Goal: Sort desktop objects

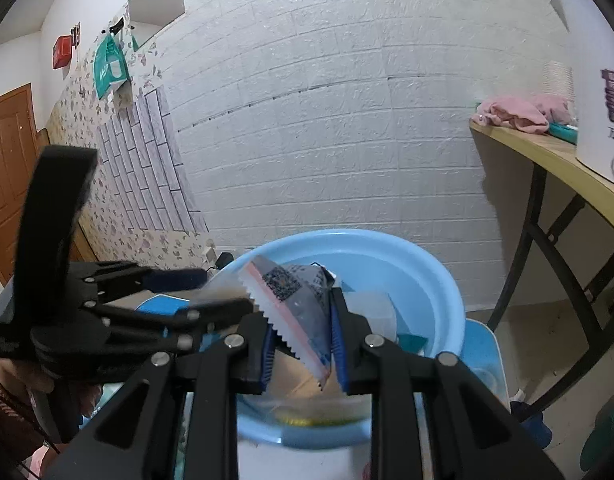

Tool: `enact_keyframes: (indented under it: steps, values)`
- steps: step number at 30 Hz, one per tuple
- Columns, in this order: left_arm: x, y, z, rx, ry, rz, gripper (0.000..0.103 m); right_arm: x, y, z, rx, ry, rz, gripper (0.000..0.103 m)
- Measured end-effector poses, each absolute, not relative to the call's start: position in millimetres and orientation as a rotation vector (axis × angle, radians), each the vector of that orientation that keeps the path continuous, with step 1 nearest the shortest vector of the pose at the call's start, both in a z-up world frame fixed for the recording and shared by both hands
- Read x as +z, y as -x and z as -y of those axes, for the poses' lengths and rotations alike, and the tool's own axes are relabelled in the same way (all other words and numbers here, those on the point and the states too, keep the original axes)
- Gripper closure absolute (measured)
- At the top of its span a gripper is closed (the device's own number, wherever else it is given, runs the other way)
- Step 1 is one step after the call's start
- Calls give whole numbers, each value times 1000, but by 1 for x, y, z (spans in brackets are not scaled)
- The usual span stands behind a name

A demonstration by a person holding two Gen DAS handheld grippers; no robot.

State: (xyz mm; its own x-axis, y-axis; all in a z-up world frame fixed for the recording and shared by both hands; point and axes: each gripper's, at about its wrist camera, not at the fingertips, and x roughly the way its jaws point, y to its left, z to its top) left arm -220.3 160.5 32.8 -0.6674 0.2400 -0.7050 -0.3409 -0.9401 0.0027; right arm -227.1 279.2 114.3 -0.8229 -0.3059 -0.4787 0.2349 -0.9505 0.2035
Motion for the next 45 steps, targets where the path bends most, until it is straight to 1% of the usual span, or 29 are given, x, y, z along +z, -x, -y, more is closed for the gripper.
enact_keyframes:
  steps: [3,6,8,9,10,11,12,13,14,15,16,17,18,19,21,23,24,25,27,29,30,31,33,36,40,42,45]
  values:
    - [32,221,-157,2623,1070,-205,27,112,236,-277,-2726,-759,211,77]
    - [30,224,-148,2625,1098,-169,27,110,244,-273,-2727,-768,191,77]
    - [31,223,-141,2638,1107,-145,27,110,250,-270,-2715,-800,189,72]
    - [32,222,-138,2645,1105,-134,27,110,252,-271,-2716,-807,193,65]
    - [33,220,-135,2648,1102,-121,27,111,252,-272,-2725,-810,199,55]
    - [33,219,-134,2649,1100,-112,27,111,250,-274,-2739,-807,209,50]
    - [35,217,-131,2651,1096,-101,27,112,247,-277,-2752,-793,228,40]
    - [37,214,-129,2654,1089,-93,27,114,244,-281,-2760,-779,251,37]
    - [38,210,-127,2658,1081,-86,27,115,241,-282,-2761,-773,267,36]
    - [39,206,-124,2660,1074,-78,24,115,238,-284,-2764,-770,281,36]
    - [39,204,-123,2661,1071,-70,17,116,237,-285,-2771,-769,288,36]
    - [38,201,-120,2659,1072,-54,14,116,235,-284,-2781,-772,289,36]
    - [37,199,-118,2653,1079,-40,6,115,235,-283,-2791,-787,287,36]
    - [36,198,-116,2648,1091,-28,4,116,235,-282,-2797,-804,288,36]
    - [33,198,-113,2670,1135,-26,4,116,234,-281,-2786,-855,316,36]
    - [33,197,-111,2703,1212,-47,4,117,232,-279,-2767,-909,330,34]
    - [34,194,-109,2707,1247,-51,4,117,230,-277,-2764,-941,317,28]
    - [34,191,-107,2703,1263,-48,4,118,227,-275,-2770,-965,294,24]
    - [36,182,-103,2702,1266,-40,4,122,216,-270,-2789,-969,241,24]
    - [38,168,-97,2745,1244,-50,4,128,204,-268,-2799,-952,229,22]
    - [39,162,-95,2765,1231,-64,4,131,198,-266,-2801,-948,230,17]
    - [40,155,-93,2784,1217,-81,3,134,193,-264,-2800,-945,230,8]
    - [43,145,-91,2812,1193,-112,0,140,182,-260,-2814,-922,210,0]
    - [50,131,-83,2838,1143,-118,0,147,170,-251,-2832,-905,169,0]
    - [61,117,-76,2867,1082,-141,0,152,162,-242,-2816,-935,163,0]
    - [66,111,-68,2887,1061,-100,0,157,154,-237,-2845,-916,141,0]
    - [67,106,-52,2883,1083,37,0,160,148,-230,-2848,-921,123,0]
